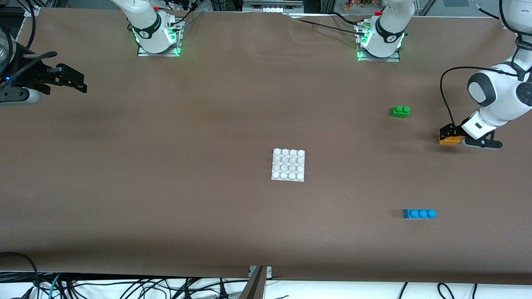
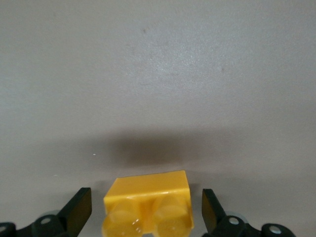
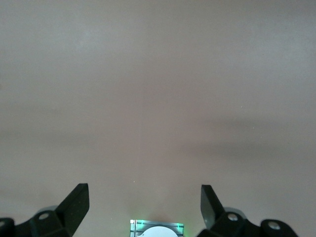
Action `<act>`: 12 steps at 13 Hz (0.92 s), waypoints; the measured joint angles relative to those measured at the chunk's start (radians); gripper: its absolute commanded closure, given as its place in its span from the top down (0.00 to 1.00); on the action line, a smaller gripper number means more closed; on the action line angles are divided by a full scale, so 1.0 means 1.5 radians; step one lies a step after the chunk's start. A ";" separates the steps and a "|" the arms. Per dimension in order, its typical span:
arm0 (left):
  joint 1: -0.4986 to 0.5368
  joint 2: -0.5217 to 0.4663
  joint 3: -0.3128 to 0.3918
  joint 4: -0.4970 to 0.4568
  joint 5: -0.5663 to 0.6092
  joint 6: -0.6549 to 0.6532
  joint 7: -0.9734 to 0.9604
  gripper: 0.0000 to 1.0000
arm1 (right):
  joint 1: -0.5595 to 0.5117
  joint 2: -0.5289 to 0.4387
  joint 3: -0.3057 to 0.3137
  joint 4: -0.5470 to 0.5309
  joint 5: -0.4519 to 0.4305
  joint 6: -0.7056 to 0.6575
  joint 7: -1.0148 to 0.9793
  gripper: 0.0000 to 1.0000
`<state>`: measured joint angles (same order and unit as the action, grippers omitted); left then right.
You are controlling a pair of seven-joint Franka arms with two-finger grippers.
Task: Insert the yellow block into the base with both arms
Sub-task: 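Lower the left gripper onto the yellow block and grasp it, then lift the yellow block with the left gripper over the base plate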
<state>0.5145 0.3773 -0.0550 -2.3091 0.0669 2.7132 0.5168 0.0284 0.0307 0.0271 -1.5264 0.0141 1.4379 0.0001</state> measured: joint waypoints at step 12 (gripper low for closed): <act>0.000 -0.075 -0.052 0.039 -0.002 -0.117 -0.003 0.17 | 0.000 0.000 0.001 0.001 0.000 0.001 0.000 1.00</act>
<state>0.5141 0.2648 -0.1328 -2.2512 0.0635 2.5382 0.5121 0.0286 0.0311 0.0283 -1.5253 0.0141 1.4389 0.0001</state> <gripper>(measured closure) 0.317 0.000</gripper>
